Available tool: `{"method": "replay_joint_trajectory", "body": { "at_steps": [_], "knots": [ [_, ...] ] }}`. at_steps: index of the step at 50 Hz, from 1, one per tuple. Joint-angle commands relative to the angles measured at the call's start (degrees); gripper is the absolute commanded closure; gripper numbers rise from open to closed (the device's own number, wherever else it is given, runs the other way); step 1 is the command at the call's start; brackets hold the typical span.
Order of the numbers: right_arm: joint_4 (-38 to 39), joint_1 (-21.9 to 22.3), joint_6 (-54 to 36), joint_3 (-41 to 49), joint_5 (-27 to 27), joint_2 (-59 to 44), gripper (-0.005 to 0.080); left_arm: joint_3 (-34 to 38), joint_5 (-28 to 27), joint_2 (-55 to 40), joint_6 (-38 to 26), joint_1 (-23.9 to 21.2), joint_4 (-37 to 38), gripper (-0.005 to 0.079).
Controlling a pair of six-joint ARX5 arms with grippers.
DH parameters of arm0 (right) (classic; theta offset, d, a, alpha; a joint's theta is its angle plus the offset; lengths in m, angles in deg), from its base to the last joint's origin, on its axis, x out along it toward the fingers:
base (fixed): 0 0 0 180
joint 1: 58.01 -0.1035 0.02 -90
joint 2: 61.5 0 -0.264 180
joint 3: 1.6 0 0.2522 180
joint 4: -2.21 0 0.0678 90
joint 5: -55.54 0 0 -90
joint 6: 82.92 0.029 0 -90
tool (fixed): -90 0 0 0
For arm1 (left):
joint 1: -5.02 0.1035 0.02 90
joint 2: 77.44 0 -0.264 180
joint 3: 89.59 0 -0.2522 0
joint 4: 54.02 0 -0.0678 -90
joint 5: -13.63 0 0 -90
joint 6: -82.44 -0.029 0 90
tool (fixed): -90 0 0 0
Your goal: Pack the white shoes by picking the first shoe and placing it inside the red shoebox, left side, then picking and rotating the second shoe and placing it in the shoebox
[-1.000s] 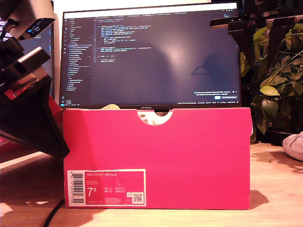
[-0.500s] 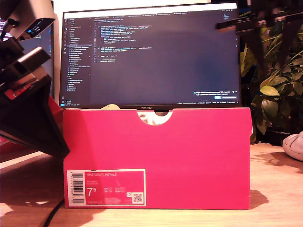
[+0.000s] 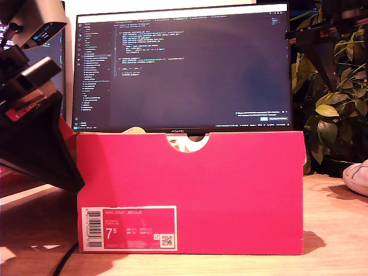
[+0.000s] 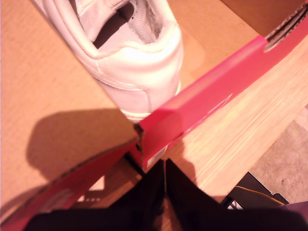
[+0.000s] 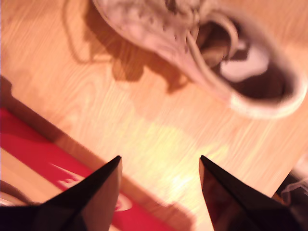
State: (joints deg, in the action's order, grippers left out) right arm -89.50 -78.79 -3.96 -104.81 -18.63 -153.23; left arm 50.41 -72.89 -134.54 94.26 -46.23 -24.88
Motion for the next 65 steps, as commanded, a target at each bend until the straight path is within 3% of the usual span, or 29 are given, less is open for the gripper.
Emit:
{"method": "replay_joint_trajectory", "body": {
  "at_steps": [1,35,65],
  "knots": [
    [-0.39,-0.61,3.06,3.23,1.05,4.09,0.0291,-0.24,-0.04,-0.17,0.31,-0.15,-0.24,0.0761],
    [-0.33,-0.22,17.29,26.91,1.03,20.76,0.0294,-0.24,-0.04,-0.17,0.31,-0.15,-0.24,0.0761],
    [3.93,11.06,12.33,29.55,-0.61,23.37,0.0294,-0.24,-0.04,-0.17,0.31,-0.15,-0.24,0.0761]
  ]
}}
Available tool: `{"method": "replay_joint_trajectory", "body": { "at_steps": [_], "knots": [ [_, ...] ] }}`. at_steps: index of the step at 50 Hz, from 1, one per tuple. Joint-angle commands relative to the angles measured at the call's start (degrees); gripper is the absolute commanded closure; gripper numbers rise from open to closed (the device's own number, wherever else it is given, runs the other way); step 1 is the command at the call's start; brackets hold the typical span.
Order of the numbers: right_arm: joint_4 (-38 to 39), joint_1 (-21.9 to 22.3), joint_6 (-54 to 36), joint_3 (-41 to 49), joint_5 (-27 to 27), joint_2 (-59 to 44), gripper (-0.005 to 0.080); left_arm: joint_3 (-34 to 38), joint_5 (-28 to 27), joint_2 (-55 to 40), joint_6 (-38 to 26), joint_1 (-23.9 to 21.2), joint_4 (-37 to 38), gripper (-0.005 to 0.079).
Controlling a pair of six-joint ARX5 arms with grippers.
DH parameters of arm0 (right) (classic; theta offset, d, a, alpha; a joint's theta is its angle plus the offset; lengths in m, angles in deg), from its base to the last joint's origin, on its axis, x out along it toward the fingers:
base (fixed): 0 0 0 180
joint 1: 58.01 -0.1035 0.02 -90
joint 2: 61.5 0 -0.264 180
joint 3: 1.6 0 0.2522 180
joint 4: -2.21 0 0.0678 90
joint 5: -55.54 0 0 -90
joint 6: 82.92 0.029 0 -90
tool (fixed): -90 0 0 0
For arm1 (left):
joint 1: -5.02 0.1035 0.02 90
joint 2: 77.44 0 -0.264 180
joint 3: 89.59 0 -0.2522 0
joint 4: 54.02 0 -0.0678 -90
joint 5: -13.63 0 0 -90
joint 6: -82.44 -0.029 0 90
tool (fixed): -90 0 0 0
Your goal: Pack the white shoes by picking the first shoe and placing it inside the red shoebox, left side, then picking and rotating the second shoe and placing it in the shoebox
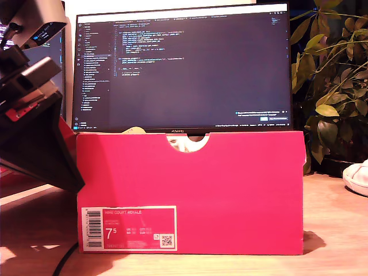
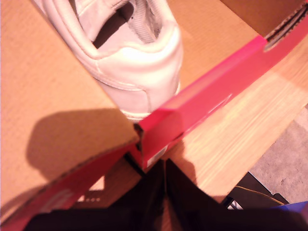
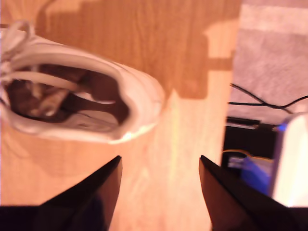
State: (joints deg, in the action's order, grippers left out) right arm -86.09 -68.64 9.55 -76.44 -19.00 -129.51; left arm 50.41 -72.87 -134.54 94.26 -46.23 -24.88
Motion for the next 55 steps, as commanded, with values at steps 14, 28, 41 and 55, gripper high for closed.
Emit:
{"method": "replay_joint_trajectory", "body": {
  "at_steps": [14,28,41,55],
  "knots": [
    [2.03,5.42,-4.24,1.25,-3.06,-1.9,0.0294,-0.24,-0.07,-0.17,0.31,-0.15,-0.24,0.0761],
    [4.74,6.71,-7.13,1.25,-4.94,-6.49,0.0294,-0.24,-0.07,-0.17,0.31,-0.13,-0.24,0.0761],
    [6.97,8.41,-6.95,5.33,-6.97,-7.8,0.0302,-0.24,-0.07,-0.17,0.31,-0.13,-0.24,0.0761],
    [12.87,10.27,-6.95,11.89,-9.33,-7.8,0.0306,-0.24,-0.07,-0.17,0.31,-0.13,-0.24,0.0761]
  ]
}}
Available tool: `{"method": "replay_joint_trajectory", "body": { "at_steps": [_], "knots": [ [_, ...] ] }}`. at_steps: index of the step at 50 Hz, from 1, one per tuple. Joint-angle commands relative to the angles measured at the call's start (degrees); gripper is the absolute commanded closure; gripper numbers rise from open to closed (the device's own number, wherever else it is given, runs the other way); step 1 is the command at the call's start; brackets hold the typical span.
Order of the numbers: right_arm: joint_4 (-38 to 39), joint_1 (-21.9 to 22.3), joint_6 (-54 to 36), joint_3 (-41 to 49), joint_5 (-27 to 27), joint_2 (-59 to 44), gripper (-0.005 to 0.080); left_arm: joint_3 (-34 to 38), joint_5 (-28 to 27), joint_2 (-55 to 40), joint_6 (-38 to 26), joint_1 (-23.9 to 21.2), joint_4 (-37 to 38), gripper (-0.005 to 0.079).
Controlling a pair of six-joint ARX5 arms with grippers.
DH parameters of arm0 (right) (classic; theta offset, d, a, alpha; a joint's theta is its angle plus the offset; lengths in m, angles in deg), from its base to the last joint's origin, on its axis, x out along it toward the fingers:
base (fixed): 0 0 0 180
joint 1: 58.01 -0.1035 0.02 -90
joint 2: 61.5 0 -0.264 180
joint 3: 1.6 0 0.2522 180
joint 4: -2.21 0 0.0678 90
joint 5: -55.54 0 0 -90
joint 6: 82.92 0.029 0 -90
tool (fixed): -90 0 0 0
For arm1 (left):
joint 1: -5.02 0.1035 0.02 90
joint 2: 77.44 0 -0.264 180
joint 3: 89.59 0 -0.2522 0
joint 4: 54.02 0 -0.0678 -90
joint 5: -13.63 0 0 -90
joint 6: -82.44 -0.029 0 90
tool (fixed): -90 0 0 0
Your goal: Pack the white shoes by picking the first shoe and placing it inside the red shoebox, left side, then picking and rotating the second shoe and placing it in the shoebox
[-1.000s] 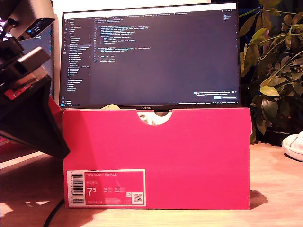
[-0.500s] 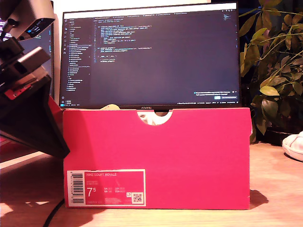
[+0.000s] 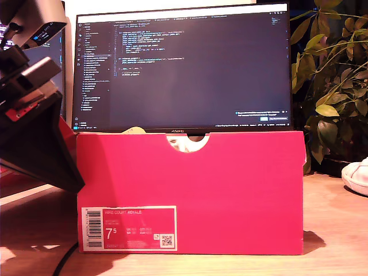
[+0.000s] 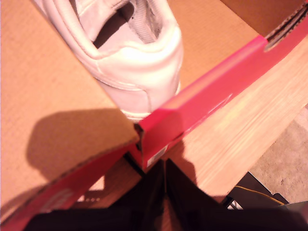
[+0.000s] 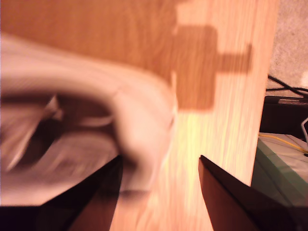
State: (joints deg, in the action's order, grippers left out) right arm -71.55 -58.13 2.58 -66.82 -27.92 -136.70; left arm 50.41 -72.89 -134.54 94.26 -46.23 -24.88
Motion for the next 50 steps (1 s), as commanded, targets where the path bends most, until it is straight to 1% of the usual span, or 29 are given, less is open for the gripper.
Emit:
{"method": "replay_joint_trajectory", "body": {
  "at_steps": [1,6,8,12,20,24,26,28,32,34,36,42,50],
  "knots": [
    [-1.51,-0.07,-0.02,2.29,-0.42,-0.61,0.0306,-0.24,-0.04,-0.17,0.31,-0.13,-0.24,0.0761],
    [-1.53,1.11,-0.17,2.29,-0.28,-0.61,0.0318,-0.24,-0.04,-0.17,0.31,-0.13,-0.24,0.0761],
    [-1.81,1.4,-0.5,2.29,-0.26,-0.61,0.0336,-0.24,-0.04,-0.17,0.31,-0.15,-0.24,0.0761],
    [-2.23,1.42,-0.94,2.29,-0.48,-0.61,0.037,-0.24,-0.04,-0.17,0.31,-0.15,-0.24,0.0761],
    [-2.45,1.22,-2.82,2.27,-0.61,-0.61,0.0376,-0.24,-0.04,-0.17,0.31,-0.15,-0.24,0.0761],
    [-2.43,1.27,-2.91,2.27,-0.63,-0.61,0.0407,-0.24,-0.04,-0.17,0.31,-0.15,-0.24,0.0761],
    [-2.4,1.29,-3.04,2.27,-0.61,-0.61,0.0457,-0.24,-0.04,-0.17,0.31,-0.15,-0.22,0.0761],
    [-2.38,1.33,-2.99,2.27,-0.63,-0.61,0.054,-0.24,-0.04,-0.17,0.31,-0.15,-0.24,0.0761],
    [-2.38,1.36,-3.04,2.27,-0.59,-0.61,0.0773,-0.24,-0.04,-0.17,0.31,-0.13,-0.24,0.0761],
    [-2.21,1.33,-3.06,2.27,-0.17,-0.61,0.0752,-0.24,-0.04,-0.17,0.31,-0.15,-0.24,0.0761],
    [-2.21,1.33,-3.08,2.27,-0.04,-0.61,0.0766,-0.24,-0.04,-0.17,0.31,-0.13,-0.24,0.0761],
    [-1.92,1.36,-3.34,2.27,-0.07,-0.61,0.0765,-0.24,-0.04,-0.17,0.31,-0.15,-0.24,0.0761],
    [-0.33,1.38,-9.16,1.95,-0.2,-0.59,0.0765,-0.24,-0.04,-0.17,0.31,-0.15,-0.24,0.0761]
  ]
}}
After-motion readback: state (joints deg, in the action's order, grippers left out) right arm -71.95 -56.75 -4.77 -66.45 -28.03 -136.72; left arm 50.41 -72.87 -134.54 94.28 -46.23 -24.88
